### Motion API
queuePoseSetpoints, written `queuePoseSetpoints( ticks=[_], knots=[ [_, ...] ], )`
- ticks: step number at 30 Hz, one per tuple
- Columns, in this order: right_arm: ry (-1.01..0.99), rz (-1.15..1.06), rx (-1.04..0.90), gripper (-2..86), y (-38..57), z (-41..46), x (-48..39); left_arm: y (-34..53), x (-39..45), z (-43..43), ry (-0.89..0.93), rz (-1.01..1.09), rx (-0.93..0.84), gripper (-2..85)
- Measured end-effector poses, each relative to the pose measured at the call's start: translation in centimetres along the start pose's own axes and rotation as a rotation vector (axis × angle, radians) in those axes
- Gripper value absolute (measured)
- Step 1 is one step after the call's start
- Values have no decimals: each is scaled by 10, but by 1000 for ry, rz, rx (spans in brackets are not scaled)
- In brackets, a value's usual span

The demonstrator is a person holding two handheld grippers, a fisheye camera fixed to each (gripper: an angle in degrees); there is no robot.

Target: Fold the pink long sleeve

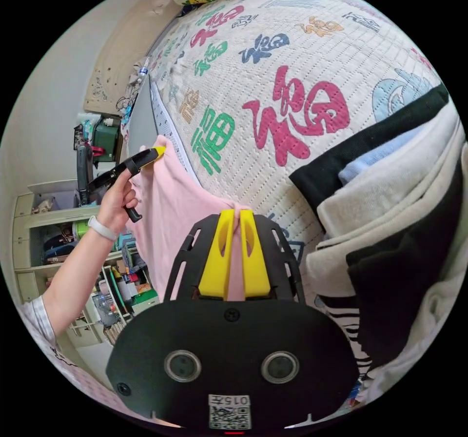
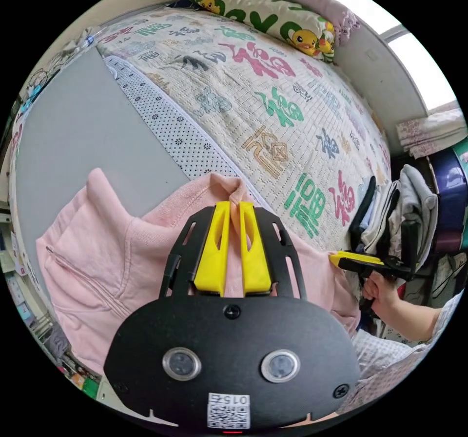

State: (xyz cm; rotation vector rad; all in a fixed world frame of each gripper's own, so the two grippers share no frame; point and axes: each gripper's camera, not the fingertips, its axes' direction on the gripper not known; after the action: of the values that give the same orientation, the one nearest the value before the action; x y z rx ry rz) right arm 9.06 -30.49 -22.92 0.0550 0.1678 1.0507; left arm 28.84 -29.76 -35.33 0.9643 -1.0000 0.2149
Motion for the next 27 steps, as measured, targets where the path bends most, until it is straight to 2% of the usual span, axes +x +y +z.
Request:
queuePoseSetpoints(
  ticks=[6, 9, 11, 13, 16, 18, 22, 27],
  knots=[
    [215, -52, 198, 58, 89, -31, -38, 115, -57, -48, 124, -335, -78, 43],
    [167, -65, 226, 60, 180, -56, -52, 208, -103, -51, 85, -508, -176, 55],
    [111, -142, 203, 63, 244, -62, -64, 269, -130, -38, 51, -590, -271, 60],
    [51, -329, 155, 70, 337, -57, -83, 343, -156, -11, 10, -638, -409, 66],
    [105, -580, 135, 80, 443, -34, -96, 417, -175, 22, -42, -652, -532, 72],
    [146, -645, 128, 83, 483, -11, -93, 448, -185, 39, -26, -672, -568, 77],
    [345, -576, 229, 86, 503, 42, -72, 496, -189, 74, 9, -676, -678, 75],
    [325, -485, 176, 90, 494, 100, -62, 556, -203, 77, 14, -767, -741, 22]
  ],
)
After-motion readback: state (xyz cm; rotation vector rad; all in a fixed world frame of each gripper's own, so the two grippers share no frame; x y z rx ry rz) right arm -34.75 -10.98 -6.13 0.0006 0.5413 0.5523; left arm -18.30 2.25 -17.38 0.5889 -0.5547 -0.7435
